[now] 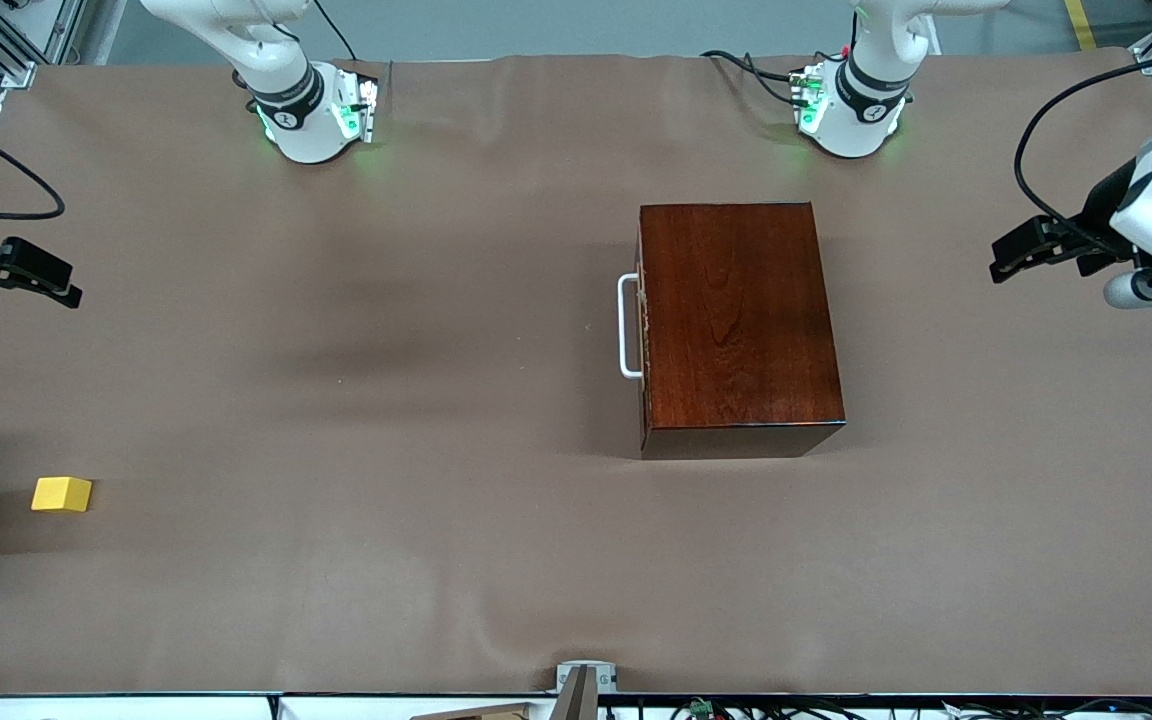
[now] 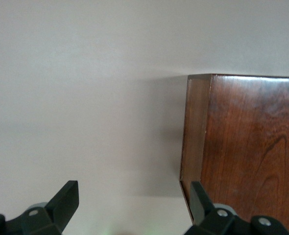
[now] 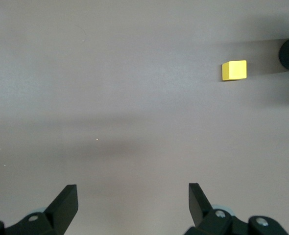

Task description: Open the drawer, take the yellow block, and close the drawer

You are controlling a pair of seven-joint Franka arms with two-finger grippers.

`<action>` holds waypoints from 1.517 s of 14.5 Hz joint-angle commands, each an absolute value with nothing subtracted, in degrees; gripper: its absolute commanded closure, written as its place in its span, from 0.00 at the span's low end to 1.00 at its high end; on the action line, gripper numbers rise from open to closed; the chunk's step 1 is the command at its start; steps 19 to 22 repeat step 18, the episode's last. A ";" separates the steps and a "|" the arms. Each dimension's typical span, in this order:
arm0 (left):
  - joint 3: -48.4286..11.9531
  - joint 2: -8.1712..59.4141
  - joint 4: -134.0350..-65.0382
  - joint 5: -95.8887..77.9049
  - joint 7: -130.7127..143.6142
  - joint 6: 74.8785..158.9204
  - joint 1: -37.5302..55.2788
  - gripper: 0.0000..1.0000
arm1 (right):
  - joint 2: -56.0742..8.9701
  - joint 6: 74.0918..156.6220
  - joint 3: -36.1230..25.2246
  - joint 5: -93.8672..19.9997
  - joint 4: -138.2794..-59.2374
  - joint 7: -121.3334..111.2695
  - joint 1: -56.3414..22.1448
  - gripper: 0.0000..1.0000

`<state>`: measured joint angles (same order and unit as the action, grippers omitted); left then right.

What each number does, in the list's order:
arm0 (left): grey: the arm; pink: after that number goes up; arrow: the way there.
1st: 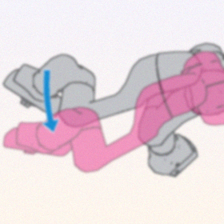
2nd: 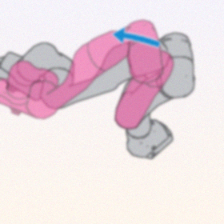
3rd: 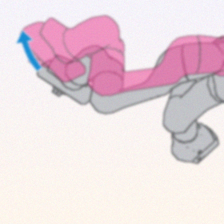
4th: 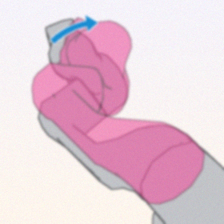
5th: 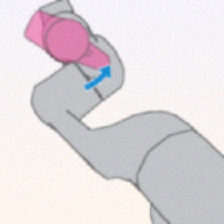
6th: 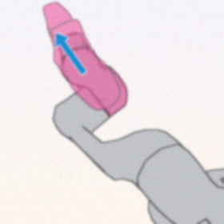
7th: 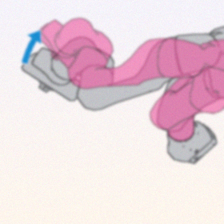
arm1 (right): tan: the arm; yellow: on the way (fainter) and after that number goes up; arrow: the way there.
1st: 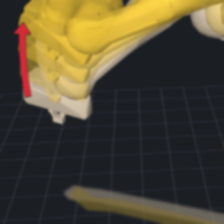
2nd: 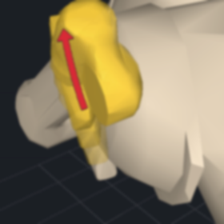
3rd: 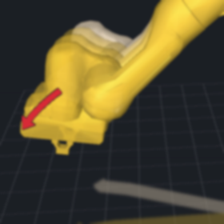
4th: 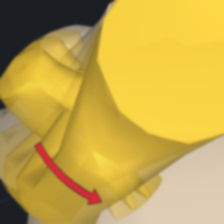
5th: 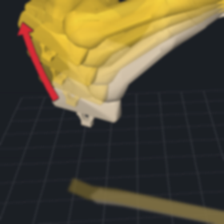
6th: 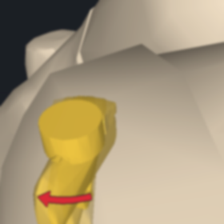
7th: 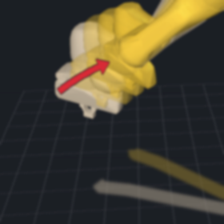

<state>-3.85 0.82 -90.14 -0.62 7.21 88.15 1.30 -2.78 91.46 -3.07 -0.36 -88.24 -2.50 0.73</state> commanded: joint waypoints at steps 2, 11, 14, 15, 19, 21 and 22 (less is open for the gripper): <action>-6.15 -1.32 -91.58 2.89 2.13 87.27 -0.26 0.00 | -1.76 91.41 -2.90 -0.09 -88.51 -1.84 0.88 0.00; -6.06 -0.70 -90.18 1.93 0.53 87.80 -0.44 0.00 | -1.76 91.32 -2.81 -0.09 -88.51 -1.85 0.79 0.00; -6.15 -0.79 -90.18 1.93 0.44 86.31 -0.44 0.00 | -1.76 91.41 -2.81 -0.09 -88.51 -1.85 0.79 0.00; -6.15 -0.79 -90.18 1.93 0.44 86.31 -0.44 0.00 | -1.76 91.41 -2.81 -0.09 -88.51 -1.85 0.79 0.00; -6.15 -0.62 -90.00 1.93 0.44 86.31 -0.44 0.00 | -1.84 91.41 -2.81 -0.09 -88.51 -1.85 0.79 0.00; -6.15 -0.62 -90.00 1.93 0.44 86.31 -0.44 0.00 | -1.84 91.41 -2.81 -0.09 -88.51 -1.85 0.79 0.00; -6.15 -0.62 -90.00 1.93 0.44 86.31 -0.44 0.00 | -1.84 91.41 -2.81 -0.09 -88.51 -1.85 0.79 0.00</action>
